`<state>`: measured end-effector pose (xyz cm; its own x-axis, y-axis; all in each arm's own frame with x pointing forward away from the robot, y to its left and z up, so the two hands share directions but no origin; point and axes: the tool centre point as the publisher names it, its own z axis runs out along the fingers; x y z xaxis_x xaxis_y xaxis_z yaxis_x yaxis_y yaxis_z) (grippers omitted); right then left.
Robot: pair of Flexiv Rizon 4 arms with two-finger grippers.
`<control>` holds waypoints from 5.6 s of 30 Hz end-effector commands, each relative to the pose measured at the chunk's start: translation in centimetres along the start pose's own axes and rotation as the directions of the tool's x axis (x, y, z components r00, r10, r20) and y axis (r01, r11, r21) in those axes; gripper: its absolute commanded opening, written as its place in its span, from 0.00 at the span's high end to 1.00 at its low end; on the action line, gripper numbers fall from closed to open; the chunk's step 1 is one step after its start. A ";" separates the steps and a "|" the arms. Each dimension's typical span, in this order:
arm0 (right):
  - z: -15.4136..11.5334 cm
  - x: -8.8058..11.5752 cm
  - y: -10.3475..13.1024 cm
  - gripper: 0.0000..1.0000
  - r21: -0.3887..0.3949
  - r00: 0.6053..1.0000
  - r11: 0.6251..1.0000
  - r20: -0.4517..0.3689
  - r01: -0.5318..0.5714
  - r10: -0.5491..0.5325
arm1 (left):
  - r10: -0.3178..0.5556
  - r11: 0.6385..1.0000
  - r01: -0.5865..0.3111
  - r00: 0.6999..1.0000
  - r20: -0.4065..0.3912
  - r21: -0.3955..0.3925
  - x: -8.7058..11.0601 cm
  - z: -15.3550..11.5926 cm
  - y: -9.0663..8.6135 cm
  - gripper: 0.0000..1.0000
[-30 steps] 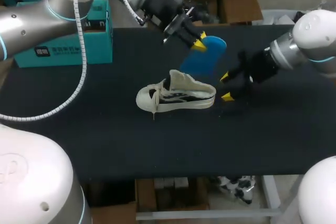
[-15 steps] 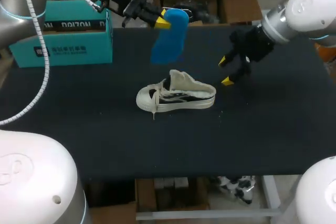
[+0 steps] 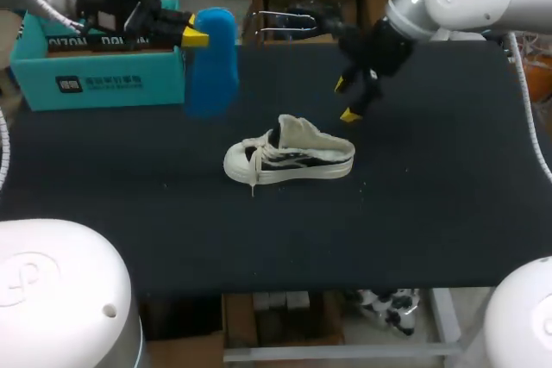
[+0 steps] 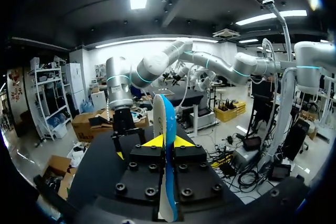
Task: Open the shoe tongue, take the insole out of the shoe, put the insole back into the shoe, and pack the shoe into the shoebox
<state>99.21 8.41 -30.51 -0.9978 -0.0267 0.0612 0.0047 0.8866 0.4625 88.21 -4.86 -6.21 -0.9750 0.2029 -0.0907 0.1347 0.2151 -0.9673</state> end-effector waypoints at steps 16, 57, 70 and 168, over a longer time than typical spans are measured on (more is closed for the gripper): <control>5.2 1.0 4.2 0.00 0.356 0.998 0.933 -0.026 -0.051 0.064 | -0.138 0.990 0.140 0.963 0.232 0.006 3.6 -7.5 4.4 1.00; 6.9 2.2 5.1 1.00 0.469 0.958 0.836 0.135 -0.286 0.252 | -0.201 0.979 0.202 0.964 0.172 0.010 3.2 -9.3 8.0 1.00; 4.5 6.4 4.7 1.00 0.271 0.777 0.728 0.226 -0.629 0.588 | -0.222 0.968 0.224 0.975 -0.029 0.109 -2.3 -6.8 8.3 1.00; 1.9 15.3 -5.1 0.00 -0.186 0.336 0.339 0.049 -0.922 0.941 | -0.494 0.782 0.526 0.850 -0.183 0.333 -0.2 6.5 2.2 1.00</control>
<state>84.29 5.09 -33.32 -0.3385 0.8549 0.3932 0.9342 0.2552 0.2493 88.29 -10.33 -10.22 -0.8189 0.3977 0.4138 -0.4657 -0.0390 -0.8841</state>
